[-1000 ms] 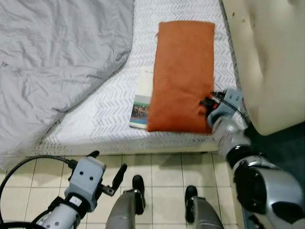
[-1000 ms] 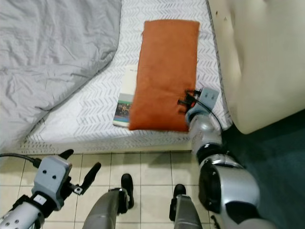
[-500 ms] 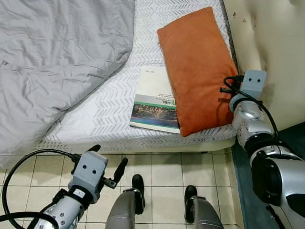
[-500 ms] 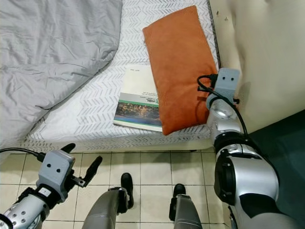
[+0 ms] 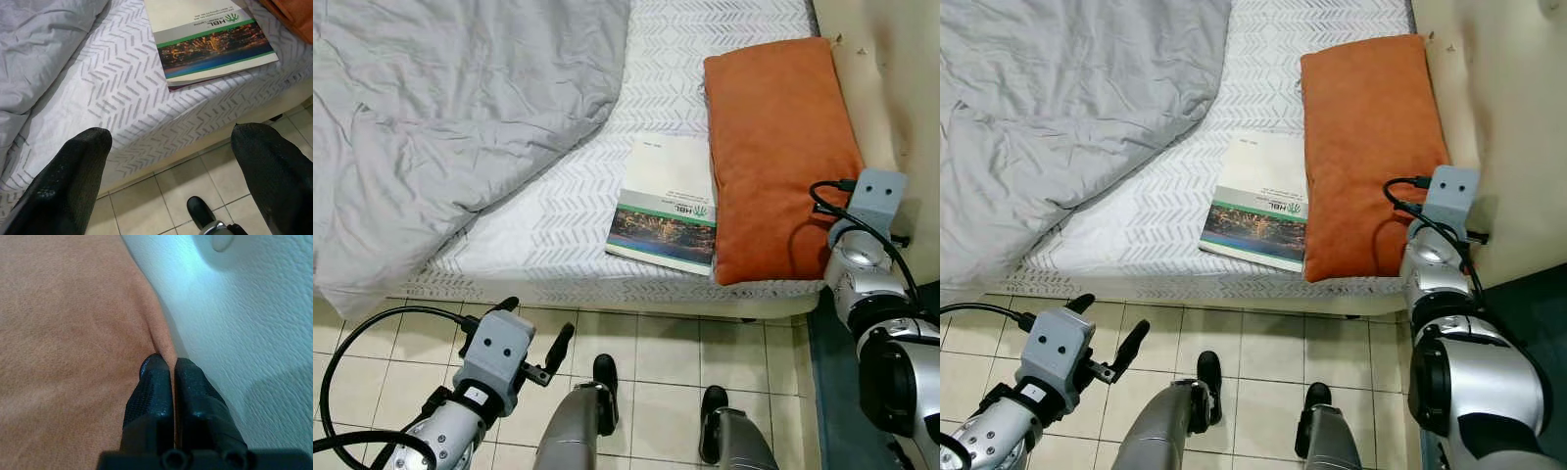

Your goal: Clean up the room

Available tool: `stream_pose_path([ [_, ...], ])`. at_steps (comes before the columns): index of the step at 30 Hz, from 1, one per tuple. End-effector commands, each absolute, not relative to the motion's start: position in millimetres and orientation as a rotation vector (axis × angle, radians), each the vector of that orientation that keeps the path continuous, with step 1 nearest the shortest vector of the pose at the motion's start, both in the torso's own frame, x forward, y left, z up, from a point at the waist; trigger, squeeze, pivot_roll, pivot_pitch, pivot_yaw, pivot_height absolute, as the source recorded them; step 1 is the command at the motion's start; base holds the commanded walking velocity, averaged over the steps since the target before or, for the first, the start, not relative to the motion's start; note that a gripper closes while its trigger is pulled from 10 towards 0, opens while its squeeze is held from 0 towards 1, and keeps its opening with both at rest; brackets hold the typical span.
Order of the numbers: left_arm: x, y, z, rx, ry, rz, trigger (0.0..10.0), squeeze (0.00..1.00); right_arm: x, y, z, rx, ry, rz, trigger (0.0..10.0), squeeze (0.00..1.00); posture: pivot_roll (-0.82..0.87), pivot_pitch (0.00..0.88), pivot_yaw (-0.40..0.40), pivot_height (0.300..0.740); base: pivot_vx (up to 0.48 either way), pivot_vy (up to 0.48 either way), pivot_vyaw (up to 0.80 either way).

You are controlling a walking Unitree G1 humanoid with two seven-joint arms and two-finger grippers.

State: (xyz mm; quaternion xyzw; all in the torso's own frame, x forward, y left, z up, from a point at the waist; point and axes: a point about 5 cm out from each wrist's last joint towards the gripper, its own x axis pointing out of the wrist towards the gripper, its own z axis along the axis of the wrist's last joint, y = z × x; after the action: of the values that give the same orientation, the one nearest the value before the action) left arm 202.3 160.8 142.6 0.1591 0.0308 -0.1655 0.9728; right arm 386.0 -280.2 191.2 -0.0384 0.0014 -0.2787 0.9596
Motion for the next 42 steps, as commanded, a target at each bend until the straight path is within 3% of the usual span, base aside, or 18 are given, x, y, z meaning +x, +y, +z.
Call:
stream_pose_path([
  [1,199,163,133,0.328,0.103,-0.338,10.0,0.0,370,-313,187,-0.04,0.006,-0.725,0.0,0.0,0.1,0.518,0.054,0.74,0.0,0.0,0.0],
  [4,199,163,132,0.332,0.105,-0.34,10.0,0.0,370,-308,180,0.116,0.013,-0.718,0.0,0.0,0.09,0.514,0.052,0.74,0.0,0.0,0.0],
  [5,199,164,131,0.336,0.107,-0.341,10.0,0.0,373,-298,171,0.258,0.028,-0.68,0.0,0.0,0.09,0.513,0.051,0.74,0.0,0.0,0.0],
  [13,201,164,132,0.335,0.1,-0.334,10.0,0.0,381,-266,153,0.377,0.102,-0.568,0.0,0.0,0.1,0.506,0.049,0.74,0.0,0.0,0.0],
  [14,201,165,132,0.336,0.099,-0.331,10.0,0.0,382,-261,151,0.358,0.123,-0.541,2.9,0.0,0.1,0.505,0.048,0.74,0.0,0.0,0.0],
  [16,201,165,131,0.336,0.099,-0.331,10.0,0.0,382,-260,150,0.354,0.127,-0.536,2.9,0.0,0.11,0.506,0.047,0.74,0.0,0.0,0.0],
  [17,201,165,131,0.337,0.1,-0.33,10.0,0.0,383,-259,152,0.34,0.114,-0.522,10.0,0.0,0.11,0.506,0.047,0.74,0.0,0.0,0.0],
  [18,201,165,131,0.337,0.099,-0.328,10.0,0.0,386,-257,157,0.321,0.092,-0.5,10.0,1.0,0.11,0.502,0.046,0.74,0.0,0.0,0.0],
  [23,202,165,131,0.337,0.092,-0.324,10.0,0.0,397,-247,194,0.046,-0.072,-0.415,10.0,1.0,0.09,0.492,0.036,0.74,0.0,0.0,0.0],
  [30,207,163,128,0.337,0.088,-0.324,10.0,0.0,398,-249,209,-0.035,-0.142,-0.437,10.0,1.0,0.09,0.482,0.029,0.74,0.0,0.0,0.0],
  [35,219,163,121,0.312,0.09,-0.276,10.0,0.0,398,-237,210,-0.042,-0.209,-0.353,10.0,1.0,0.06,0.378,0.002,0.74,0.0,0.0,0.0],
  [39,233,162,111,0.304,0.103,-0.258,10.0,0.0,391,-226,178,0.035,-0.149,-0.29,10.0,1.0,0.03,0.278,-0.012,0.74,0.0,0.0,0.0],
  [41,246,163,106,0.298,0.108,-0.237,10.0,0.0,372,-224,139,0.061,-0.089,-0.268,10.0,1.0,0.0,0.176,-0.011,0.74,0.0,0.0,0.0],
  [42,246,163,106,0.298,0.108,-0.237,10.0,0.0,372,-224,139,0.061,-0.089,-0.268,10.0,1.0,0.0,0.176,-0.011,0.74,0.0,0.0,0.0],
])
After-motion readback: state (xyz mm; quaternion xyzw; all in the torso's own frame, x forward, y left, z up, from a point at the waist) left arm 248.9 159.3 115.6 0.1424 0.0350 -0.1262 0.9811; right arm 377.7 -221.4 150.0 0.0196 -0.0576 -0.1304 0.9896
